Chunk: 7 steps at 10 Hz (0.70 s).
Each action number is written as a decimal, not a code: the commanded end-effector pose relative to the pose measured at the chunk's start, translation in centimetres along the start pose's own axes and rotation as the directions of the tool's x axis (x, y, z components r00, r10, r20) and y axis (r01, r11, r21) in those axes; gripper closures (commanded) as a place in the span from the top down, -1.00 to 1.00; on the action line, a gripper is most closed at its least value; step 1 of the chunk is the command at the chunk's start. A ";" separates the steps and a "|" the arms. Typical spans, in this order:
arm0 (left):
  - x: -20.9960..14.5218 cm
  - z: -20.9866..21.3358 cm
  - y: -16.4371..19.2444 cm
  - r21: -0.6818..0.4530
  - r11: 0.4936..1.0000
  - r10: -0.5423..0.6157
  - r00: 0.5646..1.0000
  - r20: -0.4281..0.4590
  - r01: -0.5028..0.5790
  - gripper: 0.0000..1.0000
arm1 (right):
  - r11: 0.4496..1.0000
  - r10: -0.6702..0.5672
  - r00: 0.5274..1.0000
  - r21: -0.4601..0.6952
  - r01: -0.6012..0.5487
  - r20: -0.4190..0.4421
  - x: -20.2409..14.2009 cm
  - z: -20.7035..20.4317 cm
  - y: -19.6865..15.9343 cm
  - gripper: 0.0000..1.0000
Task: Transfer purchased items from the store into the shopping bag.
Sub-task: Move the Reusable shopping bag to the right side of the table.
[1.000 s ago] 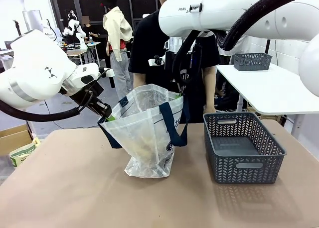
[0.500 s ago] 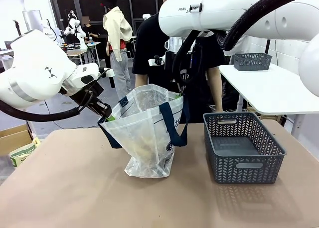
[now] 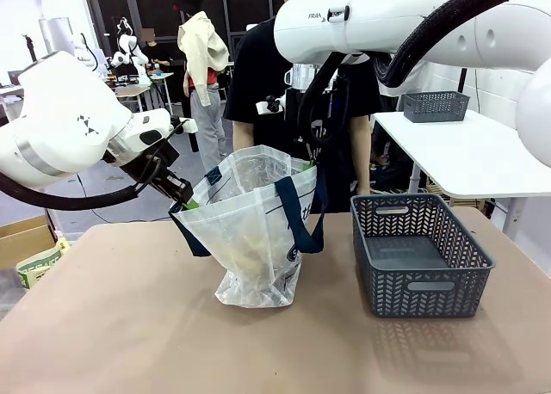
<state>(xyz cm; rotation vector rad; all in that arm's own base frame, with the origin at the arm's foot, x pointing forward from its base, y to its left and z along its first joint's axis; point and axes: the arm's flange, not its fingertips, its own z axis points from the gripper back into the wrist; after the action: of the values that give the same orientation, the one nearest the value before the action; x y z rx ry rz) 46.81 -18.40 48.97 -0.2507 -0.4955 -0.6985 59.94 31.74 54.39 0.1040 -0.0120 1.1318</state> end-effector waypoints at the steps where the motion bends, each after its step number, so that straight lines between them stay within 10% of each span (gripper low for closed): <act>1: 0.0 0.1 0.0 0.004 1.000 0.009 1.000 0.006 -0.009 -1.00 | 1.000 -0.001 1.000 0.001 0.001 -0.001 0.0 0.0 -0.1 -1.00; 7: 0.0 0.1 0.0 0.004 1.000 0.009 1.000 0.006 -0.009 -1.00 | 1.000 -0.001 1.000 0.001 0.001 -0.001 0.0 0.0 -0.1 -1.00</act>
<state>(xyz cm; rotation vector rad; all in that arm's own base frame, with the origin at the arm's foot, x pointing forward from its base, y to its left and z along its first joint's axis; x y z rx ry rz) 46.81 -18.40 48.97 -0.2507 -0.4955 -0.6985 59.94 31.74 54.39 0.1040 -0.0120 1.1318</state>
